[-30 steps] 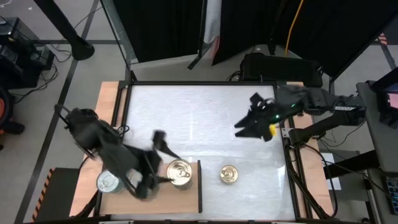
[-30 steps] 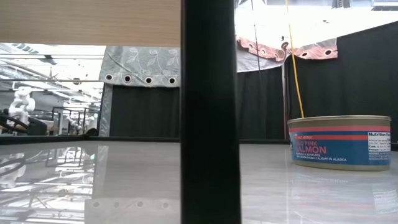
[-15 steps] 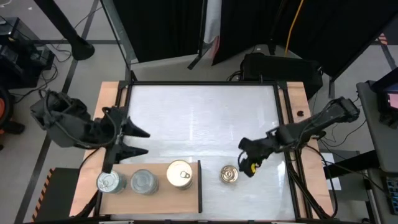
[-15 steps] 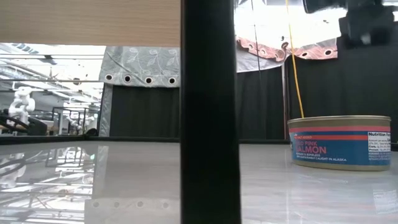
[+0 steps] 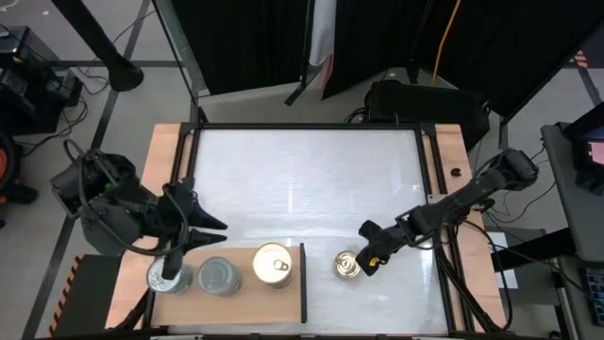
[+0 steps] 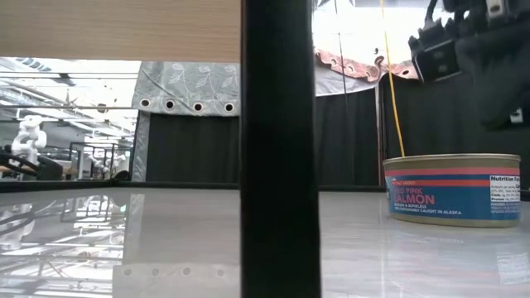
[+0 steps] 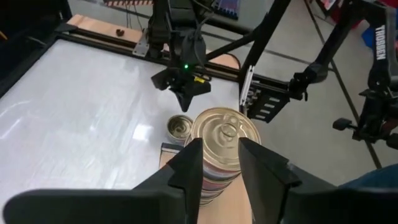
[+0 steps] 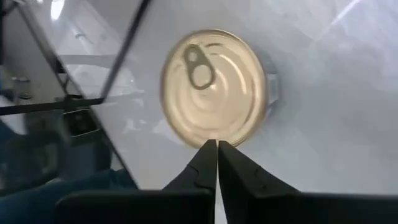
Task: Stack canned seafood by type on shelf
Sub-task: Stack the blue pink tuna can on top of the blue pink tuna can on the shelf
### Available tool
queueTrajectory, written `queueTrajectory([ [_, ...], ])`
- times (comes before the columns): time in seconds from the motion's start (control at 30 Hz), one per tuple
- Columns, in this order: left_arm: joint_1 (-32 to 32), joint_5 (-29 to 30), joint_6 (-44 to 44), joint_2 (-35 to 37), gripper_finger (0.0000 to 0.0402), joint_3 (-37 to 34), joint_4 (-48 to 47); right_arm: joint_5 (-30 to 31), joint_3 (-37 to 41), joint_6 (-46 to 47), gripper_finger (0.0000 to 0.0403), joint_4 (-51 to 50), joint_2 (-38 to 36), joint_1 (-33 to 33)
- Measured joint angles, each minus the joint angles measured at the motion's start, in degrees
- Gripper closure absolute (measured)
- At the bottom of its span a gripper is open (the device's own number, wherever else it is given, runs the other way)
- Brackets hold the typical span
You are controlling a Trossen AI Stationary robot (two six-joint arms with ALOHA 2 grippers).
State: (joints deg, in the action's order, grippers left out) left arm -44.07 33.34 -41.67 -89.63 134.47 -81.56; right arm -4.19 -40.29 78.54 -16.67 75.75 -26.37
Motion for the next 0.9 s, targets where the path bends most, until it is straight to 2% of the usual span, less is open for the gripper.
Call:
queueTrajectory([
  [0.33, 0.0, 0.15, -1.4, -0.13, 0.0295, 0.02, 0.0, -0.44, -0.28, -0.3, 0.0402, 1.01, 7.05, 0.02],
  [0.57, 0.0, 0.13, -1.42, -0.11, 0.0295, 0.02, -0.65, -0.44, -0.31, -0.92, 0.0402, 0.07, 7.44, 0.02],
  [0.9, 0.0, -0.14, -1.47, -0.11, 0.0295, 0.02, -1.73, -0.18, -0.02, -1.38, 0.0403, -7.44, 7.59, 0.04],
])
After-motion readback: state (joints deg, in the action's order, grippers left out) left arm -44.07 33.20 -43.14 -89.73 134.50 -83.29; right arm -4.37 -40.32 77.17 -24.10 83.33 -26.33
